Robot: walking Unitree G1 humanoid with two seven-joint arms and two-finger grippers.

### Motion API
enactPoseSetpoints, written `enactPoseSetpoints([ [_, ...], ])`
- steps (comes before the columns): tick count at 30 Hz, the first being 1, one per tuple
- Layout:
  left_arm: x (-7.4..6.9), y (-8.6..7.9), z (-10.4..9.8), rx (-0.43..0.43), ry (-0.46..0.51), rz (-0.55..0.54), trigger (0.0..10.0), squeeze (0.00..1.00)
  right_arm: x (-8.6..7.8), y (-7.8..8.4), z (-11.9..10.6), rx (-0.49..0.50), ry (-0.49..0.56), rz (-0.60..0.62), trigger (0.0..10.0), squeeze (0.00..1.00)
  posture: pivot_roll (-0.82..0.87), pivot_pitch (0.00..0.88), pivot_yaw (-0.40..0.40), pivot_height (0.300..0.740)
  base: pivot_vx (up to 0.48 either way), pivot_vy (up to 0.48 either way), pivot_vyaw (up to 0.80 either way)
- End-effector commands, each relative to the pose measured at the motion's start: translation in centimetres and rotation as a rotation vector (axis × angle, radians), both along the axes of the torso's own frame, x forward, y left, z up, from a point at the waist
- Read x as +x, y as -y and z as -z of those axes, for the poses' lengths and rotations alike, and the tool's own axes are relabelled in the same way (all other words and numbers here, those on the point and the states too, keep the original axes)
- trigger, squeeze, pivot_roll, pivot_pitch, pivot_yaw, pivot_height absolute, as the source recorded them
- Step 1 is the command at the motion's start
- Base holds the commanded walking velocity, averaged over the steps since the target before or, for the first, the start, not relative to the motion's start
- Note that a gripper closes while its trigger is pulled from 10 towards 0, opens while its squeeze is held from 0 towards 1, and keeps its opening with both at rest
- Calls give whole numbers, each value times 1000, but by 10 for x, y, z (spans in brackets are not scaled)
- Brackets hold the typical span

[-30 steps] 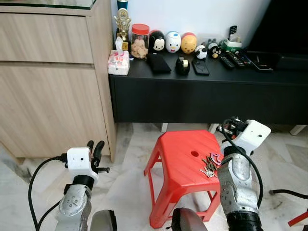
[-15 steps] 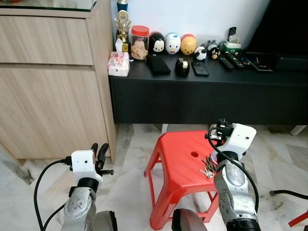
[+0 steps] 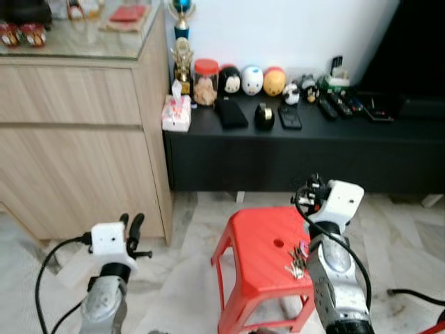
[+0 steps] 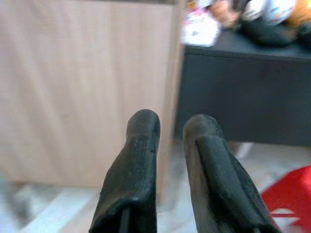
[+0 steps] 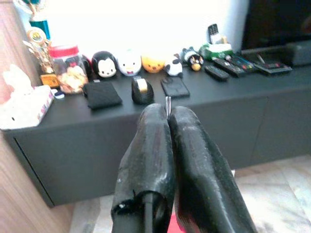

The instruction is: Hang keys on a hook

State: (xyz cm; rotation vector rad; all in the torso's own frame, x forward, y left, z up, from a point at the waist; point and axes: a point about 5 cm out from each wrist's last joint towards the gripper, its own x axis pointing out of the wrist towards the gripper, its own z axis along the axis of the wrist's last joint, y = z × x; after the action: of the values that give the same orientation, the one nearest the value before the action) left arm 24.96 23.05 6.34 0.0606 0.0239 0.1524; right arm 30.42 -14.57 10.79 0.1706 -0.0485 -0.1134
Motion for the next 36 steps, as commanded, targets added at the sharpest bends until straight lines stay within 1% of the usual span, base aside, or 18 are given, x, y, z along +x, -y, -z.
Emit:
enactPoseSetpoints([
  [1, -3, -4, 9, 30, -39, -14, 10000, 0, 1, 2, -10, -1, 42, 4, 10000, 0, 92, 0, -129, 740, 0, 0, 0],
  [2, -4, -6, 11, 43, -53, -14, 10000, 0, 1, 2, -10, 0, 43, 4, 10000, 0, 92, 0, -129, 740, 0, 0, 0],
  [3, -12, -17, 30, 66, -152, -17, 10000, 0, 2, 1, -9, 5, 38, -2, 10000, 0, 93, 0, -127, 740, 0, 0, 0],
  [4, -16, -22, 39, 80, -198, -15, 10000, 0, 2, 1, -9, 7, 34, -3, 10000, 0, 93, 0, -126, 740, 0, 0, 0],
  [6, -22, -25, 48, 102, -254, -10, 10000, 0, 2, 0, -8, 3, 28, -1, 10000, 0, 91, 0, -123, 740, 0, 0, 0],
  [7, -29, -28, 61, 106, -316, -9, 10000, 0, 3, 1, -8, 2, 28, 4, 10000, 0, 90, 0, -121, 740, 0, 0, 0],
  [9, -35, -29, 70, 99, -364, -11, 10000, 0, 3, 1, -7, 9, 29, 7, 10000, 0, 89, 0, -119, 740, 0, 0, 0],
  [10, -42, -29, 81, 88, -420, -12, 10000, 0, 4, 0, -7, 16, 29, 9, 10000, 0, 88, 0, -117, 740, 0, 0, 0],
  [13, -55, -28, 98, 66, -511, -23, 10000, 0, 4, -2, -8, 20, 32, 0, 10000, 0, 83, 0, -115, 740, 0, 0, 0],
  [15, -58, -27, 102, 58, -535, -30, 10000, 0, 4, -2, -8, 20, 31, -4, 10000, 0, 82, 0, -114, 740, 0, 0, 0],
  [16, -62, -26, 107, 53, -563, -34, 10000, 0, 4, -2, -8, 22, 30, -4, 10000, 0, 84, 0, -114, 740, 0, 0, 0],
  [17, -71, -24, 117, 53, -628, -38, 10000, 0, 4, -3, -7, 24, 28, -3, 10000, 0, 83, 0, -111, 740, 0, 0, 0],
  [18, -71, -24, 117, 53, -628, -38, 10000, 0, 4, -3, -7, 24, 28, -3, 10000, 0, 83, 0, -111, 740, 0, 0, 0],
  [20, -86, -21, 129, 65, -721, -26, 10000, 0, 3, -2, -6, 32, 25, 5, 10000, 0, 79, 0, -106, 740, 0, 0, 0],
  [22, -92, -21, 133, 68, -752, -30, 10000, 0, 3, -2, -6, 32, 25, 6, 10000, 0, 77, 0, -103, 740, 0, 0, 0],
  [23, -95, -22, 135, 55, -763, -47, 10000, 0, 3, -2, -6, 33, 25, 8, 10000, 0, 76, 0, -103, 740, 0, 0, 0],
  [28, -103, -25, 139, 19, -788, -88, 10000, 0, 2, -1, -5, 35, 20, 16, 10000, 0, 80, 0, -101, 740, 0, 0, 0],
  [36, -110, -23, 144, 10, -832, -53, 10000, 0, 2, -1, -4, 45, 20, 33, 10000, 0, 83, 0, -90, 740, 0, 0, 0],
])
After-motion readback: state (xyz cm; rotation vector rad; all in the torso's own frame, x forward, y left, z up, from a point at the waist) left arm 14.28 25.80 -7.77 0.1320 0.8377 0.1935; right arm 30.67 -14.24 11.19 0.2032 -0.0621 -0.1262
